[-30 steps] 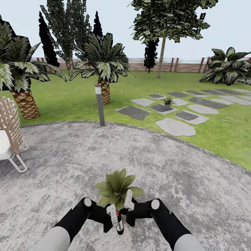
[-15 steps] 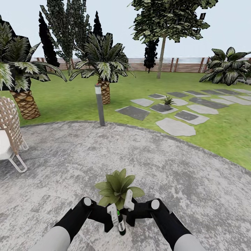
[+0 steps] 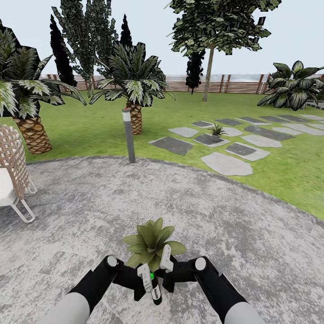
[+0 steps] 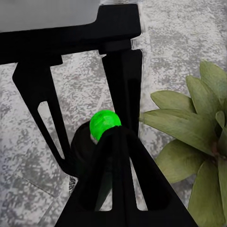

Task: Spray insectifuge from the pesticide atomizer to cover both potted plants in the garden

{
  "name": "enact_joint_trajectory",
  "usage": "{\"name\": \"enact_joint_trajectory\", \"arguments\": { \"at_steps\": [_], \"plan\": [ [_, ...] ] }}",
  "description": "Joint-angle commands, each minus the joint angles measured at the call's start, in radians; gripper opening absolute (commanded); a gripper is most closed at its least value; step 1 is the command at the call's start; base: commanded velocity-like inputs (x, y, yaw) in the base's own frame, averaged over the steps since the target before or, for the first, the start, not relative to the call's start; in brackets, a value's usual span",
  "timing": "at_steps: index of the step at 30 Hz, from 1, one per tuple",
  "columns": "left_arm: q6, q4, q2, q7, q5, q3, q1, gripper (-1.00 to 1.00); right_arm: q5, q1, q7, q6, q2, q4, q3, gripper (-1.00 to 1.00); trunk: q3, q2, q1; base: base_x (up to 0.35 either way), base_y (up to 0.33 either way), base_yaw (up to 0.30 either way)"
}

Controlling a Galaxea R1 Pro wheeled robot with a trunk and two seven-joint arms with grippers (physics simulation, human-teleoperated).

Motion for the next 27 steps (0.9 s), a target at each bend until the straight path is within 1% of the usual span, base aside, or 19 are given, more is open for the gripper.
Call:
{"name": "enact_joint_trajectory", "arguments": {
  "at_steps": [1, 3, 5, 11, 14, 17, 18, 19, 23, 24, 26, 27],
  "plan": [
    [-0.001, 0.001, 0.002, 0.000, -0.008, 0.000, 0.000, -1.00, 0.010, 0.000, 0.001, -0.010, 0.000, -0.001, -0.001, -1.00, -0.001, 0.000, 0.000, 0.000, 0.000, 0.000],
    [0.001, 0.004, 0.008, 0.003, -0.011, -0.001, 0.001, -1.00, 0.010, 0.000, 0.001, -0.010, 0.000, -0.001, -0.001, -1.00, -0.001, 0.000, 0.000, 0.000, 0.000, 0.000],
    [0.002, 0.005, 0.032, 0.004, -0.012, -0.002, 0.002, -1.00, 0.009, 0.000, 0.001, -0.010, 0.000, -0.001, -0.001, -1.00, -0.001, 0.000, 0.000, 0.000, 0.000, 0.000],
    [0.002, 0.006, 0.122, 0.005, -0.013, -0.003, 0.004, -1.00, 0.010, 0.000, 0.001, -0.010, 0.000, 0.002, -0.001, -1.00, -0.001, 0.000, 0.000, 0.000, 0.000, 0.000],
    [0.002, 0.006, 0.158, 0.004, -0.013, -0.003, 0.003, -1.00, 0.011, 0.000, 0.001, -0.010, -0.001, 0.004, -0.001, -1.00, -0.001, 0.000, 0.000, 0.000, 0.000, 0.000],
    [0.002, 0.006, 0.190, 0.003, -0.013, -0.003, 0.004, -1.00, 0.011, 0.000, 0.001, -0.010, -0.001, 0.004, -0.001, -1.00, -0.001, 0.000, 0.000, 0.000, 0.000, 0.000],
    [0.002, 0.006, 0.195, 0.003, -0.013, -0.003, 0.004, -1.00, 0.011, 0.000, 0.001, -0.010, -0.001, 0.004, -0.001, -1.00, -0.001, 0.000, 0.000, 0.000, 0.000, 0.000],
    [0.002, 0.006, 0.209, 0.003, -0.013, -0.003, 0.004, -1.00, 0.011, 0.000, 0.001, -0.011, -0.002, 0.005, -0.001, -1.00, -0.001, 0.000, 0.000, 0.000, 0.000, 0.000],
    [0.003, 0.005, 0.242, 0.003, -0.013, -0.003, 0.002, -1.00, 0.012, 0.000, 0.001, -0.011, -0.004, 0.011, -0.003, -1.00, -0.001, 0.000, 0.000, 0.000, 0.000, 0.000],
    [0.006, 0.006, 0.261, 0.004, -0.013, -0.001, 0.001, -1.00, 0.012, 0.000, 0.001, -0.011, -0.006, 0.012, -0.005, 1.00, -0.001, 0.000, 0.000, 0.000, 0.000, 0.000],
    [0.009, 0.006, 0.280, 0.006, -0.011, 0.004, 0.001, -1.00, 0.012, 0.000, 0.001, -0.012, -0.009, 0.021, -0.006, 1.00, -0.001, 0.000, 0.000, 0.000, 0.000, 0.000],
    [0.010, 0.006, 0.283, 0.007, -0.011, 0.005, 0.001, -1.00, 0.012, 0.000, 0.001, -0.012, -0.009, 0.024, -0.006, 1.00, -0.001, 0.000, 0.000, 0.000, 0.000, 0.000]
  ]
}}
